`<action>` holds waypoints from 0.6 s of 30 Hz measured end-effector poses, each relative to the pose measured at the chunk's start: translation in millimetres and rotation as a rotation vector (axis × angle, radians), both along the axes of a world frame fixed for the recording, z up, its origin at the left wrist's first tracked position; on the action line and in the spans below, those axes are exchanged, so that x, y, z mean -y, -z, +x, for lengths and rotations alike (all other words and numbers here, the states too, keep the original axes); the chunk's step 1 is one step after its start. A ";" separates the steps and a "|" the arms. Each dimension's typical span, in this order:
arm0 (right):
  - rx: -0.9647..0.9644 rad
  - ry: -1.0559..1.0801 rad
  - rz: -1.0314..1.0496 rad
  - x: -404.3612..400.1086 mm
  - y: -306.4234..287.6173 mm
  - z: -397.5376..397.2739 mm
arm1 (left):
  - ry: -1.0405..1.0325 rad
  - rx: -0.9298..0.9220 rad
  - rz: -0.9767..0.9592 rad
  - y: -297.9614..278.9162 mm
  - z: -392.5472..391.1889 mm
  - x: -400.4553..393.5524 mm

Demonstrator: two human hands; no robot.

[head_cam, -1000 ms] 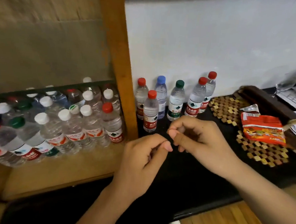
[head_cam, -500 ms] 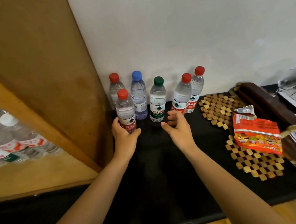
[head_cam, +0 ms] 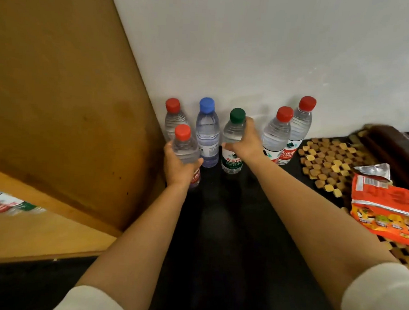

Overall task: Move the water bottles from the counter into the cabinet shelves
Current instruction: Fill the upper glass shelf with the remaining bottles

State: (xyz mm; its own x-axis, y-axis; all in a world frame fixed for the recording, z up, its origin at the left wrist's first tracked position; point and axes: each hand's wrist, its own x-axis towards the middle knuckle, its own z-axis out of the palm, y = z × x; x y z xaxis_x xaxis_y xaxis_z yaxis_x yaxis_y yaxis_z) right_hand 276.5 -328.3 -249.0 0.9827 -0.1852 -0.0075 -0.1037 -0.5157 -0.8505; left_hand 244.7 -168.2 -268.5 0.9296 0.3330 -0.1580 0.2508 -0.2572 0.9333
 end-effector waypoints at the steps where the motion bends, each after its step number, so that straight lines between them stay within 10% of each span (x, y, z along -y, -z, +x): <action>1: 0.015 -0.017 -0.033 0.4 0.9 -0.5 | 0.011 0.009 -0.016 1.6 0.3 -0.4; 18: -0.029 -0.217 -0.158 -8.1 -4.8 -105.2 | 0.353 0.017 -0.108 -7.9 -76.9 -19.9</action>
State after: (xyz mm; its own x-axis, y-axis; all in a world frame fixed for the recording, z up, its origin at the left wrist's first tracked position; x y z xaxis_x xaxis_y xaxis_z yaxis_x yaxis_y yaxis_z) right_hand 171.2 -320.2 -244.2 0.9993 0.0286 -0.0236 0.0009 -0.6549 -0.7557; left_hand 167.8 -148.2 -260.6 0.9870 -0.0260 -0.1588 0.1490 -0.2246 0.9630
